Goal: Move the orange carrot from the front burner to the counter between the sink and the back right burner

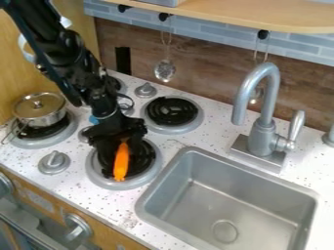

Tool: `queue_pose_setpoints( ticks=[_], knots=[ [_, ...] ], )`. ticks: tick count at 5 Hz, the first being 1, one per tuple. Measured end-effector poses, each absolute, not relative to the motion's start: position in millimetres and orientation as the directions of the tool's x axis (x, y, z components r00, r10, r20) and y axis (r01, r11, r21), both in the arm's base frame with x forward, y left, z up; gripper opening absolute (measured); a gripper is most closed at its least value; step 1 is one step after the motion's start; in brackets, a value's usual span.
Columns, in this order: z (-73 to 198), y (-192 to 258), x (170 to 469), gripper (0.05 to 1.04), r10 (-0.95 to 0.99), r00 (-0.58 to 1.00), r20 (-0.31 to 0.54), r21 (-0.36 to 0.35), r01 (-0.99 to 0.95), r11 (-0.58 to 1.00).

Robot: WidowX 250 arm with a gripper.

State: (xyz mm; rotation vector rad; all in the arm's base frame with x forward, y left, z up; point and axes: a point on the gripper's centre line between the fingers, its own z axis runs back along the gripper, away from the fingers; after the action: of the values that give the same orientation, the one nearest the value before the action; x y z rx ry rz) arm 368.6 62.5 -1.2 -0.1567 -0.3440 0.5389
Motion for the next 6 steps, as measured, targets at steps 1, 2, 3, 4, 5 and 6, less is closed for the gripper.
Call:
queue_pose_setpoints(
  ticks=[1, 2, 3, 4, 5, 6],
  knots=[
    [-3, 65, 364, 0.685, 0.596, 0.745, 0.3, -0.245, -0.544, 0.803],
    [-4, 63, 359, 0.444, 0.615, 0.737, 0.281, -0.249, -0.562, 0.788],
    [-3, 58, 358, 0.413, 0.597, 0.757, 0.264, -0.235, -0.55, 0.801],
    [-2, 49, 356, 0.413, 0.537, 0.812, 0.228, -0.192, -0.503, 0.843],
    [4, 34, 353, 0.412, 0.469, 0.861, 0.195, -0.136, -0.45, 0.883],
    [22, 6, 373, 0.411, 0.373, 0.901, 0.222, -0.139, -0.349, 0.927]
  ],
)
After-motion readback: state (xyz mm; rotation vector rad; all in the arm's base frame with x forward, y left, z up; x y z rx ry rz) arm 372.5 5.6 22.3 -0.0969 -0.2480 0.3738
